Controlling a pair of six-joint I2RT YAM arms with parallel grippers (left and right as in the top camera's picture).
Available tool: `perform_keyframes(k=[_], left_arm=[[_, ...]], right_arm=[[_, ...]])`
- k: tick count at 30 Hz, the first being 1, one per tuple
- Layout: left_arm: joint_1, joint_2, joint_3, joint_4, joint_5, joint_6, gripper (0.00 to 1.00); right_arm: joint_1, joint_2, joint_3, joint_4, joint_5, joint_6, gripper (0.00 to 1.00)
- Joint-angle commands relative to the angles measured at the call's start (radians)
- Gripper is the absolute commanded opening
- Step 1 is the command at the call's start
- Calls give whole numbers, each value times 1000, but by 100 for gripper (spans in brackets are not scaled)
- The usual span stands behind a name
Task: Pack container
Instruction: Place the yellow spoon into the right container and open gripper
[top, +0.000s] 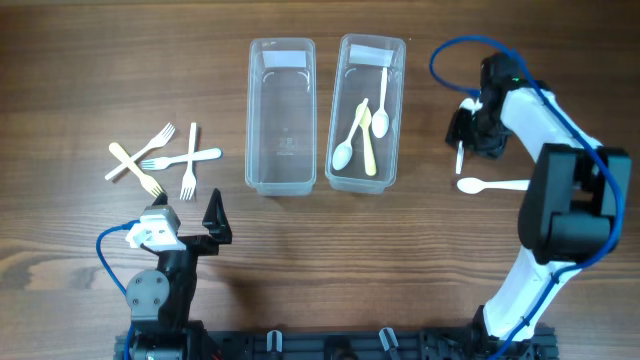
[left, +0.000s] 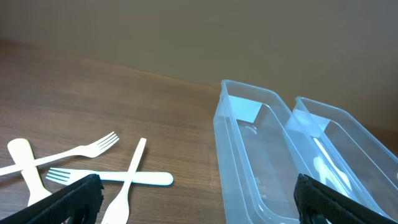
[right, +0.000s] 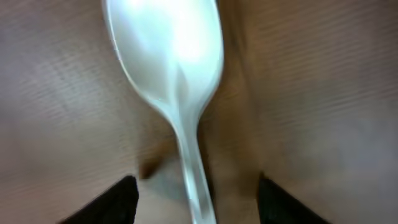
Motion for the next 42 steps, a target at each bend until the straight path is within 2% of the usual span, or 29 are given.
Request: perform_keyframes(k=[1,2,3,4,5,6,11,13,16,19,23,29,32,33,35,38,42], left_arm=[[-5,-8,-8,4,-10,19,100],[-5,-8,-8,4,-10,19,100],[-6,-8,-8,3,-10,19,100],[-5,-8,-8,4,-10,19,100],[-5,-8,-8,4,-10,19,100],[-5,-8,-8,3,-10,19,100],[-6,-8,-8,3,-10,19,100],[-5,-8,-8,3,-10,19,100],[-5,-8,-8,3,-10,19,100],[-6,-8,-8,3,-10,19,100],[-5,-8,-8,3,-10,19,100],[-5,-8,-8,3,-10,19,100],[-6,-8,-8,3,-10,19,100],[-5,-8,-8,4,-10,19,100],[-5,-8,-8,3,-10,19,100],[-5,-8,-8,4,-10,19,100],[-5,-8,-8,4,-10,19,100]], right_arm=[[2,101,-20,20,-2,27,62],[2,114,-20,27,-2,31,53],[2,115,-20,29,-2,30,39],[2,115,-20,32,-2,29,18],[2,114,-19,37,-2,29,5],[2,113,-15,37,-2,23,4],[2,84,94,-53,47,-39,4],[4,43,245,-157,80,-100,4],[28,-21,444,-248,7,-173,4],[98,-99,587,-235,-79,-214,4],[211,-149,600,-176,-79,-212,4],[378,-32,498,-159,-113,-150,5],[412,24,486,-161,-111,-150,4],[418,40,486,-160,-111,-150,6],[417,48,486,-156,-110,-157,34],[390,28,512,-174,-80,-238,43],[309,-60,597,-330,-2,-330,48]])
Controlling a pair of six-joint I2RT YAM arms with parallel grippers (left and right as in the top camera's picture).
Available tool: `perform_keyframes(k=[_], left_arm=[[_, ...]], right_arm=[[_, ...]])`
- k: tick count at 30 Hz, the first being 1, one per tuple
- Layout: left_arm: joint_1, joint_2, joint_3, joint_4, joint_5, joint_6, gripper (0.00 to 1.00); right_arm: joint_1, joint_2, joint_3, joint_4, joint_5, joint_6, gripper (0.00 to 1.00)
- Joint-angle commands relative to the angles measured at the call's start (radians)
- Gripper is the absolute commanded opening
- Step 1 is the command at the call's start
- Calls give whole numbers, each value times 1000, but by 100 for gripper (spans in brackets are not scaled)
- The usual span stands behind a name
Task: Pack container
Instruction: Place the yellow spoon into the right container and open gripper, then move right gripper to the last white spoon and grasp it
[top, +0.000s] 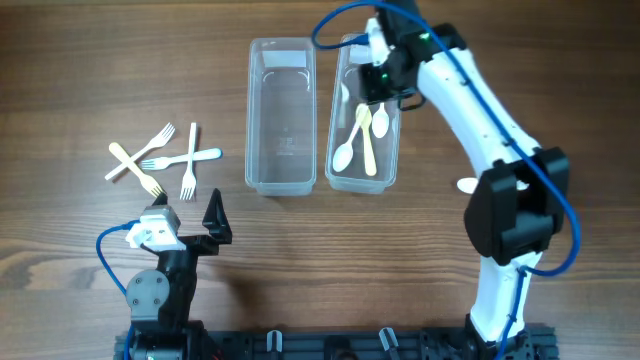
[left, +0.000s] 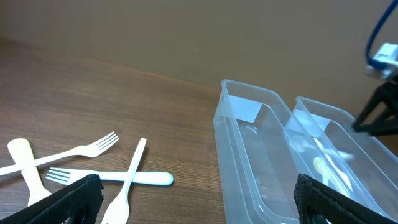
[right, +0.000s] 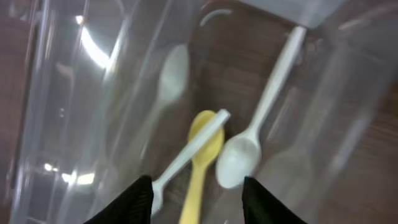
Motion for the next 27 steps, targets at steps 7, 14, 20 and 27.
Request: perform_keyframes(k=[7,14,20,27], left_arm=[[-5,-8,-8,3,-10,19,100],[-6,-8,-8,3,-10,19,100],[-5,-8,-8,3,-10,19,100],[-5,-8,-8,3,-10,19,100]], right_arm=[[-310,-304,83,-495,25,-471,49],[-440,-308,-4,-495,38,92,41],[-455,-308,-158,-484,284,802,30],[-454,-308,-449,-377,273,1179,60]])
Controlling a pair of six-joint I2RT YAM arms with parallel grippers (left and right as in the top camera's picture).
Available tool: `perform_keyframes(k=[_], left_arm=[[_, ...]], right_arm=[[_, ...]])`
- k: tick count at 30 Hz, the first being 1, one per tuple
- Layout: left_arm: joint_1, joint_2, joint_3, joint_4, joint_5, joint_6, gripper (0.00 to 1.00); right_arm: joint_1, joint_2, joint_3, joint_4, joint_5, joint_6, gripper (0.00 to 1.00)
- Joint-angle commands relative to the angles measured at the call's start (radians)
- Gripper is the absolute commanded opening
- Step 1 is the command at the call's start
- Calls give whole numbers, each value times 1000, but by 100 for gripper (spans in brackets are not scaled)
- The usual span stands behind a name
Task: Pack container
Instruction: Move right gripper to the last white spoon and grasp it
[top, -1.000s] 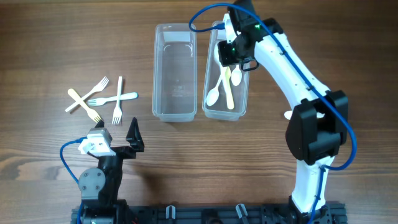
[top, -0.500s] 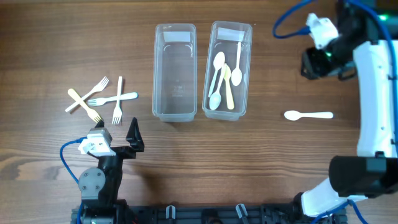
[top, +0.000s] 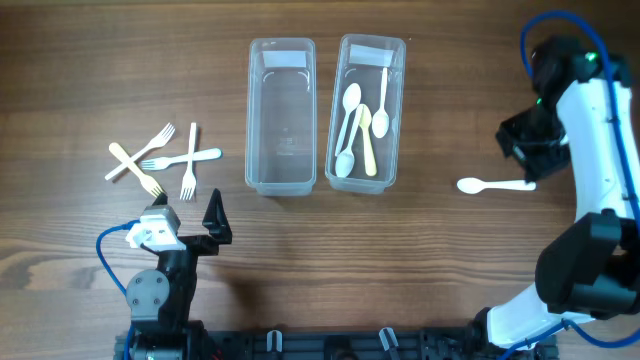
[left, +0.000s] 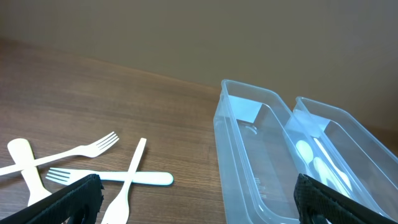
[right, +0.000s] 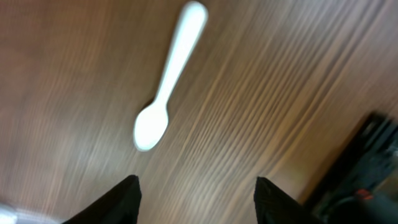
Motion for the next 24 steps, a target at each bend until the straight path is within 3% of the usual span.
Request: perform_keyframes(k=[1,6,8,13,18,24], left_arm=[[-5,-8,-8,3,-10,19,100],[-6,-8,-8,3,-10,19,100],[-5,-8,-8,3,-10,19,100],[-5,-8,-8,3,-10,19,100],[-5,-8,-8,3,-10,19,100],[-5,-8,-8,3,-10,19,100]], right_arm=[[2,16,-134,97,36,219,60],[2,16,-237,309,-60,100,60],[2,16,-237,306,-61,76,65],[2,16,-253,270,-50,70,66],[2,16,-320,309,-46,130,64],[2,16,-408,510,-46,215,55]])
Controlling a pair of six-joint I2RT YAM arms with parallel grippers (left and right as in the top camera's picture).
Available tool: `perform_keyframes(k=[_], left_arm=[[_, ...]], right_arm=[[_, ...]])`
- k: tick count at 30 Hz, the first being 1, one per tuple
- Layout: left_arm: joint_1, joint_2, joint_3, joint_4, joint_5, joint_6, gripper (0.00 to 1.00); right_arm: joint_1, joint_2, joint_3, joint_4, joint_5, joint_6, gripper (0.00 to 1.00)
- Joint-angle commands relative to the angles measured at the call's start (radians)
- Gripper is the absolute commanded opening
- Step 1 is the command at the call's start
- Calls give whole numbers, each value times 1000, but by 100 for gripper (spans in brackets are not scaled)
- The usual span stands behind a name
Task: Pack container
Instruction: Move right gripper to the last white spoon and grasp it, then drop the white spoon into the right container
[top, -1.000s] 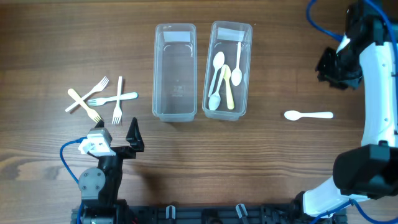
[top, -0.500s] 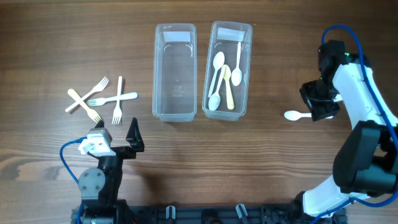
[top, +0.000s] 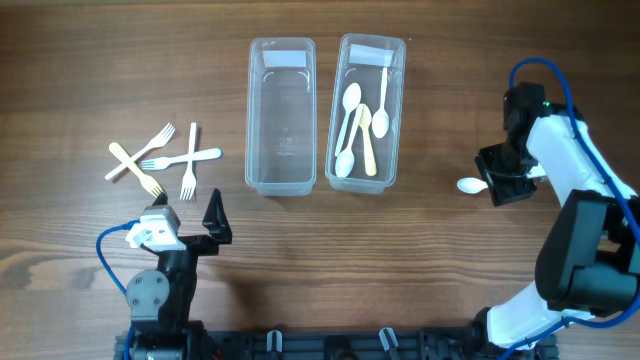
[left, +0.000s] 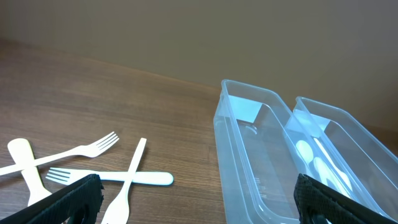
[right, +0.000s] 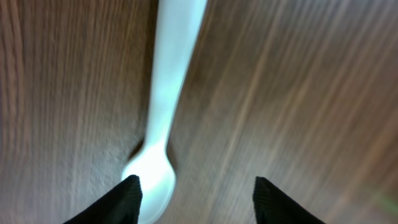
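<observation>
Two clear containers stand at the back. The left container (top: 281, 115) is empty; the right container (top: 394, 120) holds several spoons (top: 352, 125), white ones and a yellow one. One white spoon (top: 468, 185) (right: 163, 130) lies on the table to the right. My right gripper (top: 505, 185) (right: 198, 202) is open and low over that spoon, whose bowl lies by the left finger (right: 127, 196). Several forks (top: 165, 160) (left: 93, 168) lie crossed at the left. My left gripper (top: 188, 212) (left: 196, 208) is open near the front, short of the forks.
The right arm's blue cable (top: 560, 85) loops above the table's right side. The left arm's base (top: 155, 295) sits at the front edge.
My right gripper was higher and further back-right of the loose spoon; now it is low over the spoon's handle, still open. The left arm, forks and containers are unchanged.
First my right gripper had a white spoon between its fingers, right of the containers, with another spoon on the table. Then it was over the right container. Later the container held one more spoon and the gripper was back at the right, now over the loose spoon.
</observation>
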Motion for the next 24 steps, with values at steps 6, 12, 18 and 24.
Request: perform_keyframes(k=[6,12,18,24], left_arm=[[-6,-8,-8,3,-10,19,100],[-5,-8,-8,3,-10,19,100],[-5,-8,-8,3,-10,19,100],[-5,-8,-8,3,-10,19,100]], right_arm=[[2,9,-35,175,0,122,61],[-3,11,-85,183,8,135,60],[-31,12,-165,252,7,138,56],[-55,12,-232,319,3,135,50]])
